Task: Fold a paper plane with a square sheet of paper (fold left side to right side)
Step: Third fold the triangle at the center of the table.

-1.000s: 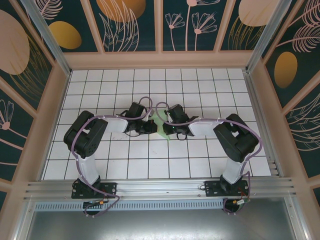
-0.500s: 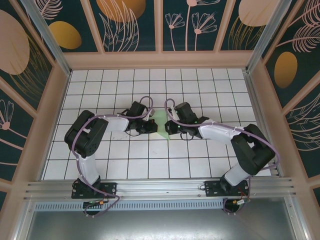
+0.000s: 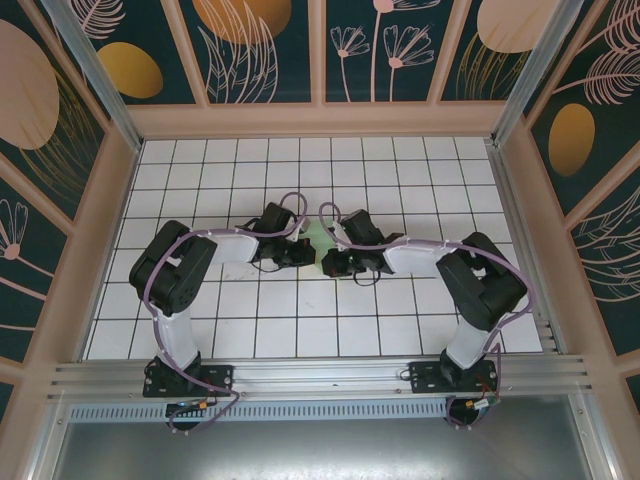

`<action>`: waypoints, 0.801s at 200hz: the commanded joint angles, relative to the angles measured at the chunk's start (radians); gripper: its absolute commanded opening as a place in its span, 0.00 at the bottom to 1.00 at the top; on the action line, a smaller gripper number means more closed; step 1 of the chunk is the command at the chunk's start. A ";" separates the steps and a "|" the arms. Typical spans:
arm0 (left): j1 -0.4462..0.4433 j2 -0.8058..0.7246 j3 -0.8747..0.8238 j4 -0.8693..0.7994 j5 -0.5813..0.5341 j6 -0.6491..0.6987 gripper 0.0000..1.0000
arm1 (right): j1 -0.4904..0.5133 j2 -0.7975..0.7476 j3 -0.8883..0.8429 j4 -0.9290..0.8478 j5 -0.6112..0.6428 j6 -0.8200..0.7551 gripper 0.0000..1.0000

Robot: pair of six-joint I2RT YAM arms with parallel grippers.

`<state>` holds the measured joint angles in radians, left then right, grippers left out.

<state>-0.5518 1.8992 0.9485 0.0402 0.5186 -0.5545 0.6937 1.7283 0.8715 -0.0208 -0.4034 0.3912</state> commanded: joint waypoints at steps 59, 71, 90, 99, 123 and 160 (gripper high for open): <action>-0.006 0.078 -0.021 -0.094 -0.135 0.019 0.07 | 0.004 0.051 0.020 -0.096 0.069 -0.035 0.07; -0.006 0.078 -0.021 -0.094 -0.135 0.019 0.07 | 0.004 0.052 0.023 -0.102 0.075 -0.037 0.07; -0.007 0.075 -0.020 -0.096 -0.137 0.019 0.07 | 0.004 0.054 0.024 -0.111 0.086 -0.038 0.07; -0.006 0.075 -0.020 -0.096 -0.138 0.019 0.07 | 0.004 0.056 0.026 -0.114 0.088 -0.040 0.07; -0.006 0.075 -0.020 -0.098 -0.138 0.021 0.07 | 0.004 0.056 0.024 -0.123 0.092 -0.043 0.07; -0.007 0.082 -0.014 -0.109 -0.154 0.026 0.07 | 0.005 0.047 0.014 -0.153 0.087 -0.044 0.07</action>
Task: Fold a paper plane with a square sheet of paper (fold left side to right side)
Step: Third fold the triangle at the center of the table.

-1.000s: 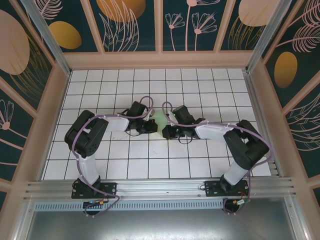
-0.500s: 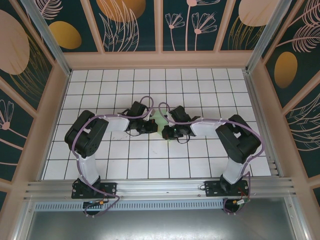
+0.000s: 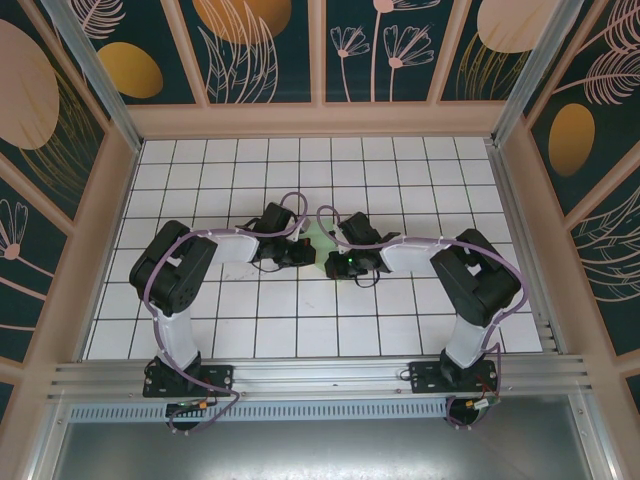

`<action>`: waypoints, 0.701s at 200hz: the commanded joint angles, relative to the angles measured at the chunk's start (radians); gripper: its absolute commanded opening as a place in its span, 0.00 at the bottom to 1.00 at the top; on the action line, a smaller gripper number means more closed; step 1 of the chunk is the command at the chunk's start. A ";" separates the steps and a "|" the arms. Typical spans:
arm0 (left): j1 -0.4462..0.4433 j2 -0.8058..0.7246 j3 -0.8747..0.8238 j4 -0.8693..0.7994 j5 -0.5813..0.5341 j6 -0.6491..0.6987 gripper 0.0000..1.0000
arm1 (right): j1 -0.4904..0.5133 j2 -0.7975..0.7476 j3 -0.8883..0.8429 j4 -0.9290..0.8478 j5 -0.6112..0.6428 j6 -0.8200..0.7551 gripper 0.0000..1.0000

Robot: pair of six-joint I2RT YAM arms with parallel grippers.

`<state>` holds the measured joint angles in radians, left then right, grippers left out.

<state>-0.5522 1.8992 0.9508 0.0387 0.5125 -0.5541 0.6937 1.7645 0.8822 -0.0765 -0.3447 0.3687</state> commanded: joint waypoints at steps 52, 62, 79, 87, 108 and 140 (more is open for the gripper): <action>-0.006 0.090 -0.008 -0.115 -0.156 0.028 0.06 | 0.007 -0.036 -0.041 -0.162 0.017 -0.032 0.07; -0.006 0.090 -0.006 -0.117 -0.158 0.029 0.06 | 0.007 -0.042 -0.050 -0.171 0.014 -0.034 0.07; -0.006 0.091 -0.005 -0.120 -0.162 0.031 0.06 | 0.007 -0.050 -0.063 -0.189 0.016 -0.035 0.07; -0.006 0.090 -0.006 -0.120 -0.162 0.032 0.06 | 0.007 -0.054 -0.067 -0.196 0.019 -0.035 0.07; -0.006 0.088 -0.004 -0.124 -0.164 0.033 0.06 | 0.007 -0.066 -0.077 -0.212 0.032 -0.033 0.07; -0.006 0.086 -0.004 -0.128 -0.167 0.034 0.06 | 0.007 -0.079 -0.080 -0.233 0.042 -0.036 0.07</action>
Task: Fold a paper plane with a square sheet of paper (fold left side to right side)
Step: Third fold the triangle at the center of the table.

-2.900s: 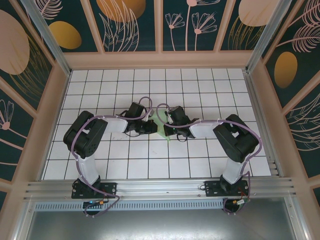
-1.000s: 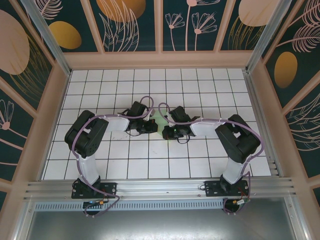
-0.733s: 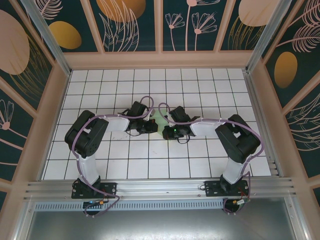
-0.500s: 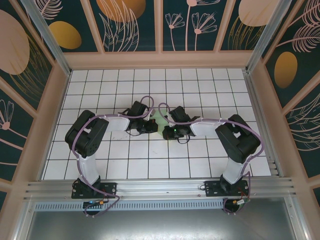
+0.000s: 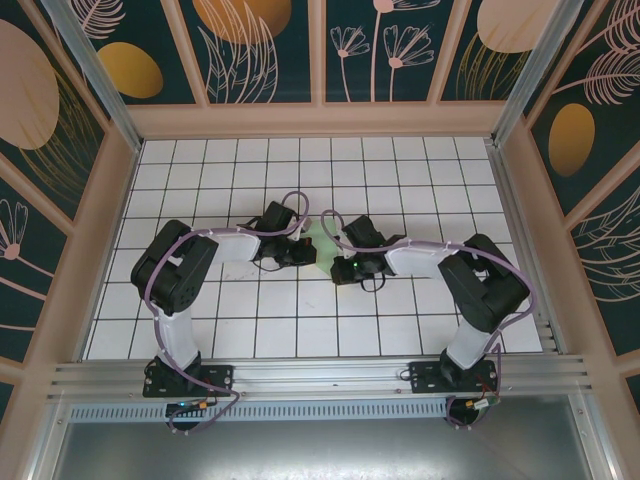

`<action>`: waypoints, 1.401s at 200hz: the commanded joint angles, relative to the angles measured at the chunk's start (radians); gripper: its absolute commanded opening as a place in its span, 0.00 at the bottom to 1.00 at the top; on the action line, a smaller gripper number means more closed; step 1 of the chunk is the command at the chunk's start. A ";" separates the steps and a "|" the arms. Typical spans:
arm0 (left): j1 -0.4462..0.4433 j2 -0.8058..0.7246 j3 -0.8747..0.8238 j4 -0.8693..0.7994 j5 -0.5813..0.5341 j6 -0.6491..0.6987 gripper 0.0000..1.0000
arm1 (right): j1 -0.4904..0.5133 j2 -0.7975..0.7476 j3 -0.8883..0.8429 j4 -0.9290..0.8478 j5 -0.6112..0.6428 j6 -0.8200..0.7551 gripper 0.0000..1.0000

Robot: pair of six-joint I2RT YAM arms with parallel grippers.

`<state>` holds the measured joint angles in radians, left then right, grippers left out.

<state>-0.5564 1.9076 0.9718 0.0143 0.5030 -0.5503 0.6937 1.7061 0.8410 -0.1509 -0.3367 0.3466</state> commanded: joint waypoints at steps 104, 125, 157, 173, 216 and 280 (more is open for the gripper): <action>-0.002 0.055 -0.026 -0.101 -0.154 0.027 0.05 | -0.005 -0.185 0.023 -0.189 -0.014 -0.006 0.05; -0.001 0.054 -0.028 -0.097 -0.153 0.023 0.05 | -0.005 -0.176 0.031 -0.100 -0.089 0.024 0.05; -0.002 0.054 -0.033 -0.086 -0.148 0.018 0.05 | -0.008 -0.056 0.068 -0.026 -0.059 0.053 0.04; -0.002 0.054 -0.031 -0.088 -0.147 0.017 0.05 | -0.021 -0.008 0.077 0.008 -0.055 0.072 0.03; -0.002 0.043 -0.031 -0.079 -0.137 0.016 0.06 | -0.034 0.061 0.086 -0.036 -0.021 0.071 0.03; -0.015 -0.126 -0.078 0.017 -0.105 -0.015 0.14 | -0.035 0.102 0.062 -0.132 0.046 0.071 0.00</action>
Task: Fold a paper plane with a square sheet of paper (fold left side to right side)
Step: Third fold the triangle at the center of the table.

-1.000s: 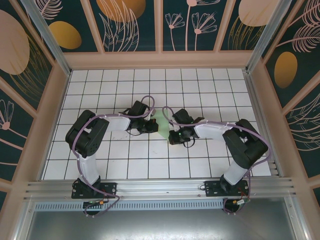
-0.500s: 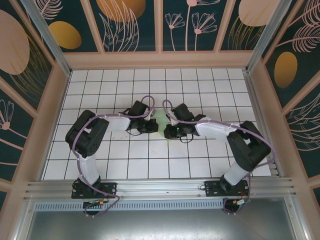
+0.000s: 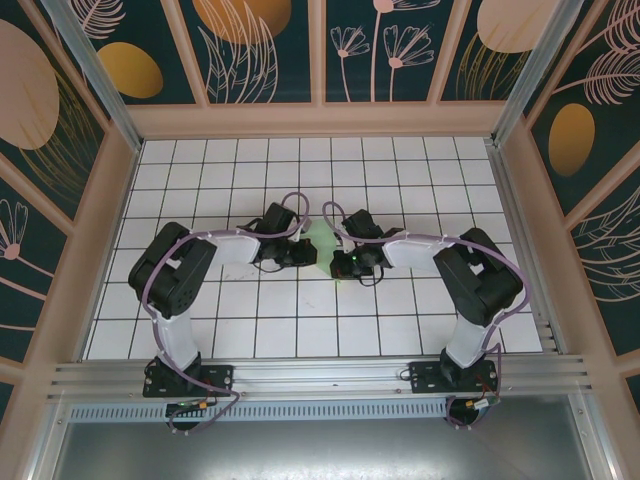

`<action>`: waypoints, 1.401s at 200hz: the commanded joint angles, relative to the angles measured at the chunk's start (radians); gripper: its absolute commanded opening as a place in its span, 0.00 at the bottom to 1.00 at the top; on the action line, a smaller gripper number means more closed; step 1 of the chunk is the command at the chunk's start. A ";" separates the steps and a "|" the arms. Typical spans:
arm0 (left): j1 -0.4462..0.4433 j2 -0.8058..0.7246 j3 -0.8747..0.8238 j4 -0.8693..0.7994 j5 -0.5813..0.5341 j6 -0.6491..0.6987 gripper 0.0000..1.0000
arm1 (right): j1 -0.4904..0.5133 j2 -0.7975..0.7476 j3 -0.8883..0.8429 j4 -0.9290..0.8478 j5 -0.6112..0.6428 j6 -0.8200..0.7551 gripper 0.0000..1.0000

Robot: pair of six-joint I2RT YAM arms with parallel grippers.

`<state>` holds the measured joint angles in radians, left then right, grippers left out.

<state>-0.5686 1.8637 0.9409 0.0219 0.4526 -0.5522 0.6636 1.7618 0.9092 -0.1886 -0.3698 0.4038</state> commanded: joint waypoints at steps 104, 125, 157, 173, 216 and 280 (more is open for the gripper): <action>-0.071 -0.062 -0.041 0.110 0.041 -0.071 0.08 | -0.002 0.047 -0.001 -0.112 0.089 0.007 0.00; -0.074 -0.033 -0.024 0.109 0.045 -0.074 0.07 | -0.002 0.047 -0.003 -0.111 0.086 0.006 0.00; -0.080 -0.005 -0.012 0.129 0.060 -0.078 0.06 | 0.000 0.049 -0.005 -0.117 0.085 0.003 0.00; -0.082 0.001 -0.013 0.137 0.064 -0.082 0.06 | 0.000 0.050 -0.006 -0.118 0.088 0.002 0.00; -0.084 0.026 -0.015 0.101 0.011 -0.069 0.06 | 0.001 0.054 -0.003 -0.128 0.099 0.001 0.00; -0.084 0.057 -0.012 0.027 -0.147 -0.056 0.03 | 0.001 0.055 -0.001 -0.171 0.133 -0.003 0.00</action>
<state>-0.6537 1.8816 0.9180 0.1207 0.4423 -0.6224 0.6689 1.7683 0.9272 -0.2192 -0.3492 0.4026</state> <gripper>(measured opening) 0.069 0.063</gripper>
